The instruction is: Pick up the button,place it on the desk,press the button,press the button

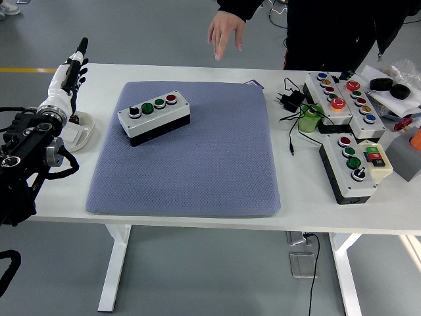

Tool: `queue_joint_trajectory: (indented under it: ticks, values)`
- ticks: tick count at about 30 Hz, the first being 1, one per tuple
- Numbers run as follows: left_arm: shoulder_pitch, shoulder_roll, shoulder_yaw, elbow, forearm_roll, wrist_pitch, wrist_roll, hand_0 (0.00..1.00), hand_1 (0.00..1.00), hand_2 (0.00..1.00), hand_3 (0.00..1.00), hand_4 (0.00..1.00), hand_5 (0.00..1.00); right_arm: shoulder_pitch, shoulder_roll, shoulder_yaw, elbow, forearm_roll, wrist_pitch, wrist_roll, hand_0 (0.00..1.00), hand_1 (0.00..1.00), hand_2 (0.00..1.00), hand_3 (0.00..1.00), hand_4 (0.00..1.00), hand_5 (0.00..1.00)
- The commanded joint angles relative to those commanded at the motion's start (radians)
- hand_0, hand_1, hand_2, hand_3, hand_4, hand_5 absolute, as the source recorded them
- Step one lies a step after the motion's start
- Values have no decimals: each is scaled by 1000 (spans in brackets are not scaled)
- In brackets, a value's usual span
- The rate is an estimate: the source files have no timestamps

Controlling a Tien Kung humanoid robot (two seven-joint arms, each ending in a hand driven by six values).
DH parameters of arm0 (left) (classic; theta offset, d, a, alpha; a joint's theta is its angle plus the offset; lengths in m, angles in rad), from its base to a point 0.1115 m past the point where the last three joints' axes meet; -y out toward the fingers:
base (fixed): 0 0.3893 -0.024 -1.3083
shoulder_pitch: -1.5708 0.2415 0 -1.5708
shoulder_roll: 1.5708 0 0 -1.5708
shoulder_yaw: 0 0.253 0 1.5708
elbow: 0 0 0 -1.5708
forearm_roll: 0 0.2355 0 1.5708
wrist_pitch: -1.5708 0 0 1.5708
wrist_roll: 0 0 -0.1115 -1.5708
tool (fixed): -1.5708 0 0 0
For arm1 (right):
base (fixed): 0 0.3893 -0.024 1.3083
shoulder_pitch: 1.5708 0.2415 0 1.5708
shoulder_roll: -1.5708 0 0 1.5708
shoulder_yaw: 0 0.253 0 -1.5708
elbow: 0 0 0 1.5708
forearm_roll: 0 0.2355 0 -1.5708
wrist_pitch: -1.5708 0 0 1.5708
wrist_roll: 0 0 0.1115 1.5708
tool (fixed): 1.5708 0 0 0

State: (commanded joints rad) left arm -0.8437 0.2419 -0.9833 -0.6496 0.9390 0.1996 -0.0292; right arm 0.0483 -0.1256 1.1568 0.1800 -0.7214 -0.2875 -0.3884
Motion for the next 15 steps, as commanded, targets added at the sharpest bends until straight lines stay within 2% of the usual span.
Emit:
queue_joint_trajectory:
  ticks: [3, 6, 7, 10, 12, 15]
  values:
    - [-12, 1, 38, 1, 78, -5, 37, 964, 976, 998, 998, 983, 918, 1, 0, 0, 0, 0, 0, 0, 642, 508, 549, 589, 246, 352]
    - [-33, -2, 89, 12, 208, -17, 84, 964, 976, 998, 998, 983, 918, 3, 0, -2, 0, 1, 0, 0, 642, 508, 549, 589, 246, 352]
    - [-47, -7, 125, 26, 254, -24, 116, 998, 988, 998, 998, 998, 770, 4, -1, -3, 0, 2, 0, 0, 642, 508, 549, 589, 246, 352]
    - [-77, -22, 202, 68, 384, -43, 178, 998, 988, 998, 998, 998, 770, 8, -2, -6, 0, 4, 0, 1, 642, 508, 549, 589, 246, 352]
    - [-83, -25, 225, 77, 461, -49, 194, 998, 988, 998, 998, 998, 770, 9, -3, -6, 0, 4, 0, 2, 642, 508, 549, 589, 246, 352]
    - [-101, -41, 280, 102, 584, -88, 236, 989, 986, 998, 998, 998, 744, 11, -4, -6, 0, 4, 0, 3, 642, 508, 549, 590, 246, 352]
